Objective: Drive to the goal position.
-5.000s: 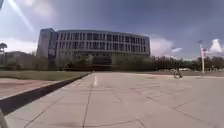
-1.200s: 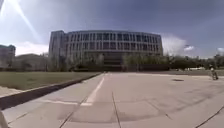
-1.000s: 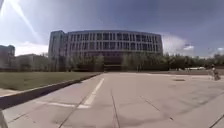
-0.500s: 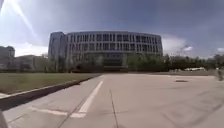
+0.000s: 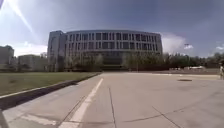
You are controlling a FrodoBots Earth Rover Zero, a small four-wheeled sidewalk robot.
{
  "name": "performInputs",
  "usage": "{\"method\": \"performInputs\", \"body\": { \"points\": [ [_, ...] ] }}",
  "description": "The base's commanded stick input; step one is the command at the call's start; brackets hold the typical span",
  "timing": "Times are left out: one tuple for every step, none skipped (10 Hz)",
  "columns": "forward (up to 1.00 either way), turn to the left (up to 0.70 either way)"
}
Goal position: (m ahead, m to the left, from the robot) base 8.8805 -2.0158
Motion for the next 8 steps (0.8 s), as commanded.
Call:
{"method": "performInputs", "body": {
  "points": [
    [0.7,0.0],
    [0.7,0.0],
    [0.7,0.0],
    [0.7,0.0],
    [0.7,0.0],
    [0.7,0.0],
    [0.7,0.0],
    [0.7,0.0]
  ]
}}
